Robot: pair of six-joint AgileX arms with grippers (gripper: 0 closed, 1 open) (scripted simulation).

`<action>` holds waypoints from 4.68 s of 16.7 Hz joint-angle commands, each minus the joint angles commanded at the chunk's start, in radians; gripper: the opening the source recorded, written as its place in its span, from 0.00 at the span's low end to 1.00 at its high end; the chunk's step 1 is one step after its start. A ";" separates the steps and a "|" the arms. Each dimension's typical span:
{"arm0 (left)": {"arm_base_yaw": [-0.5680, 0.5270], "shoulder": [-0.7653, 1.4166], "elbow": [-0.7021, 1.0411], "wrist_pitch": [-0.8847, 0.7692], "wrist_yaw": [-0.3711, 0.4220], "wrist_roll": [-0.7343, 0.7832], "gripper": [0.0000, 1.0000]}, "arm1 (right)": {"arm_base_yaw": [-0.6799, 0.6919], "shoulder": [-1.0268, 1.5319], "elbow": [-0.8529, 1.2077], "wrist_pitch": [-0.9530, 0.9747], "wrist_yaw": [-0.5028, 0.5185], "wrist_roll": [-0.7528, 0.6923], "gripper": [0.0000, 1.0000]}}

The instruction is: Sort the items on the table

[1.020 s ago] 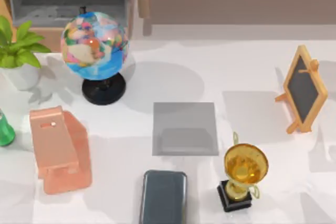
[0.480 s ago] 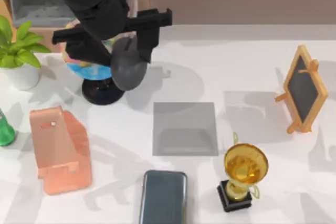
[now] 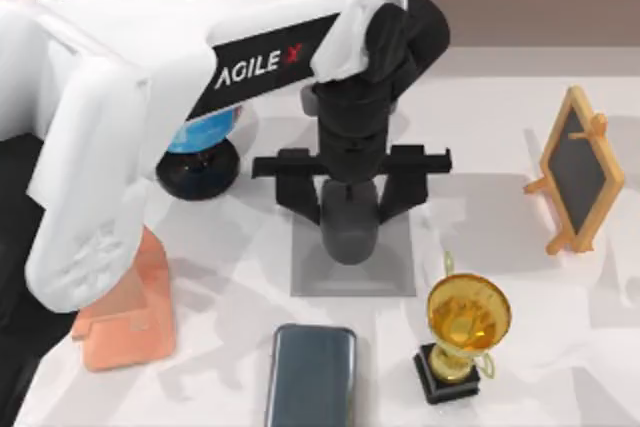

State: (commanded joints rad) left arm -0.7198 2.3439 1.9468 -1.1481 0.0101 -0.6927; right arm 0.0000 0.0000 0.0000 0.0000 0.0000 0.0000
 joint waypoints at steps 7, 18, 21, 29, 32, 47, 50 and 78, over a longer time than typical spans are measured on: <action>-0.004 0.020 0.004 0.006 -0.014 -0.009 0.00 | 0.000 0.000 0.000 0.000 0.000 0.000 1.00; -0.008 0.028 -0.017 0.039 -0.016 -0.011 0.23 | 0.000 0.000 0.000 0.000 0.000 0.000 1.00; -0.008 0.028 -0.017 0.039 -0.016 -0.011 0.45 | 0.000 0.000 0.000 0.000 0.000 0.000 1.00; -0.008 0.028 -0.017 0.039 -0.016 -0.011 1.00 | 0.000 0.000 0.000 0.000 0.000 0.000 1.00; -0.008 0.028 -0.017 0.039 -0.016 -0.011 1.00 | 0.000 0.000 0.000 0.000 0.000 0.000 1.00; -0.060 -0.208 -0.367 0.115 -0.114 -0.118 1.00 | 0.000 0.000 0.000 0.000 0.000 0.000 1.00; -0.102 -0.333 -0.566 0.107 -0.064 -0.153 1.00 | 0.000 0.000 0.000 0.000 0.000 0.000 1.00; -0.264 -0.458 -0.916 0.447 -0.034 -0.201 1.00 | 0.000 0.000 0.000 0.000 0.000 0.000 1.00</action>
State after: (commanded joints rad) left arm -0.9841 1.8861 1.0313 -0.7014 -0.0243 -0.8935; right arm 0.0000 0.0000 0.0000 0.0000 0.0000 0.0000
